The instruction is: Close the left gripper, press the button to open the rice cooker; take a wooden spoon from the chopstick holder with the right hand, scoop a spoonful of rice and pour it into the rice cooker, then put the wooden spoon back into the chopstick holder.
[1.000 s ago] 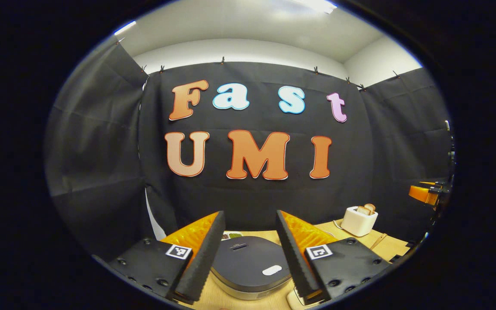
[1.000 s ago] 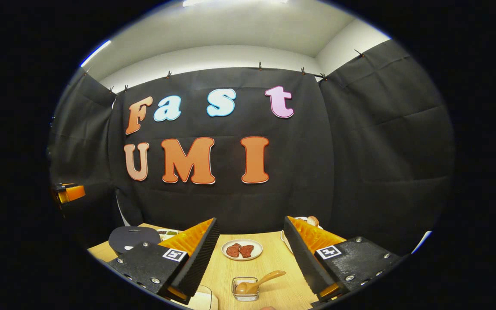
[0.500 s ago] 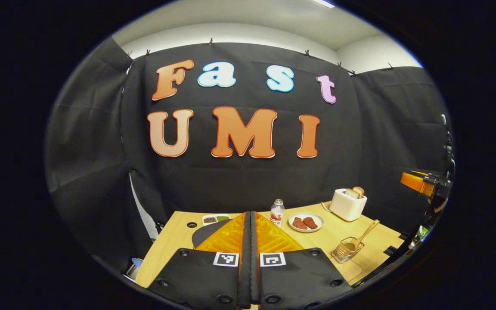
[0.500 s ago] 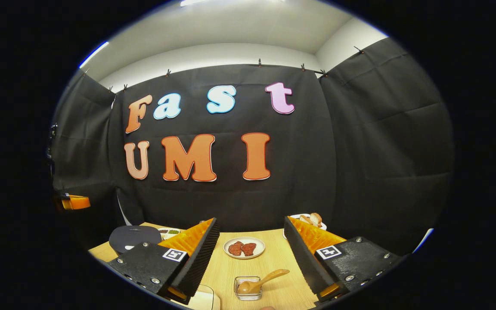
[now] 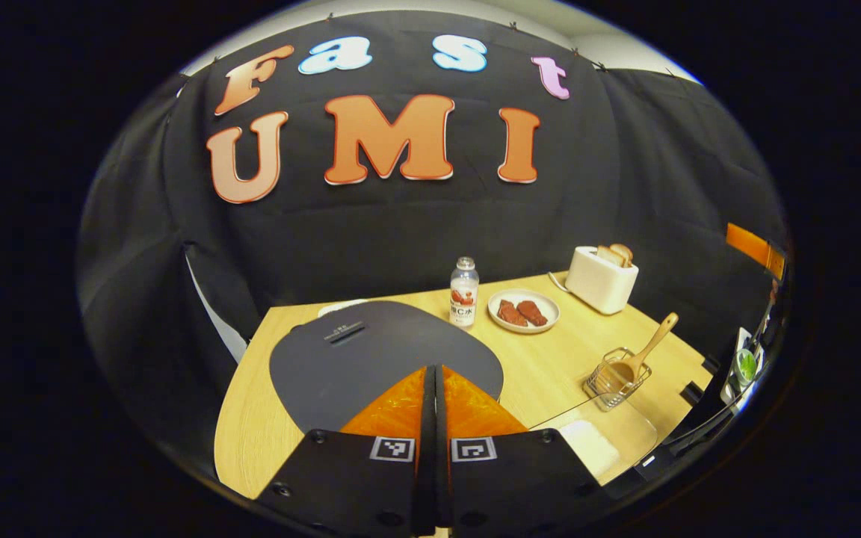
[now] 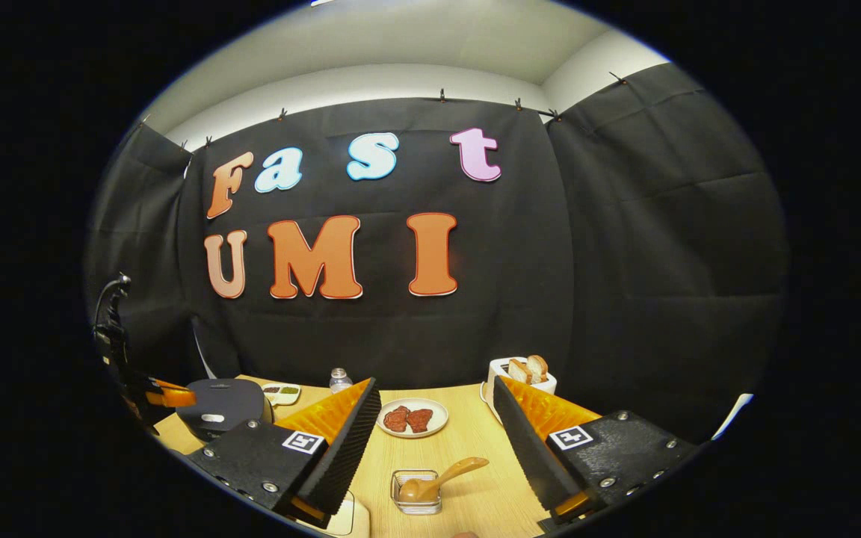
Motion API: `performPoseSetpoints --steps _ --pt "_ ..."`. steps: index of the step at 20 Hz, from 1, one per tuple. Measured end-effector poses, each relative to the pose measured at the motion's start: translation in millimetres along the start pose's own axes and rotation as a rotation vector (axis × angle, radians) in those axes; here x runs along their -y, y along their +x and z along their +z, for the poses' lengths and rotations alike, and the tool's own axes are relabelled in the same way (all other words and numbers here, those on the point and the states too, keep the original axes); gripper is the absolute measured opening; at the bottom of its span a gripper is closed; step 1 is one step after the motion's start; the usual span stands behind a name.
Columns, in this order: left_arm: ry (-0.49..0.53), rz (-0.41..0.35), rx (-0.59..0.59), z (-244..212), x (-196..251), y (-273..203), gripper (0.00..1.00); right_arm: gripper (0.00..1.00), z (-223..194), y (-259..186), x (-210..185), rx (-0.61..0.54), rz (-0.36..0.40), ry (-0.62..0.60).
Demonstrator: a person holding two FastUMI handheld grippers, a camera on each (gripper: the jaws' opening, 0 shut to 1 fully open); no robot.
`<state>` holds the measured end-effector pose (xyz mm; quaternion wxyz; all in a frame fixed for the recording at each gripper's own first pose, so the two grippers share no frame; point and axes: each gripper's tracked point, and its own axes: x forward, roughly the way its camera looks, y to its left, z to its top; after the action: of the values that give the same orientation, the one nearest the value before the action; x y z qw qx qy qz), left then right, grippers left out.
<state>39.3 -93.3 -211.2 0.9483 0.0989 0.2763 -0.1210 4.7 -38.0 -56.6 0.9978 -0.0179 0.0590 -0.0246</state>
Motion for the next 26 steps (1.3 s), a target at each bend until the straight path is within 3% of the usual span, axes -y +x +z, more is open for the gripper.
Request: performPoseSetpoints --steps 5,12,16,18,21,23,26 --pt "-0.037 -0.008 -0.068 -17.5 0.0 31.1 0.04 0.94 -9.9 0.3 11.5 -0.019 -0.006 0.028" --pt "-0.091 -0.034 -0.096 -29.5 0.0 28.7 0.02 0.94 -29.3 6.0 15.8 -0.046 -0.007 0.059" --pt "-0.014 0.021 -0.073 -19.7 -0.2 27.4 0.05 0.94 -44.1 8.6 15.5 -0.074 -0.005 0.035" --pt "-0.007 0.059 -0.019 0.6 -2.9 17.4 0.05 0.94 -44.4 7.0 12.7 -0.073 0.002 0.032" --pt "-0.01 0.181 0.187 65.4 -26.3 -26.1 0.04 0.94 -41.8 5.8 16.2 -0.06 -0.005 0.03" --pt "-0.04 0.221 0.305 98.6 -40.1 -62.4 0.05 0.94 -39.9 3.9 19.4 -0.053 -0.011 0.039" --pt "-0.059 0.258 0.382 111.2 -60.6 -99.8 0.05 0.94 -36.3 1.7 21.7 -0.044 -0.018 0.056"
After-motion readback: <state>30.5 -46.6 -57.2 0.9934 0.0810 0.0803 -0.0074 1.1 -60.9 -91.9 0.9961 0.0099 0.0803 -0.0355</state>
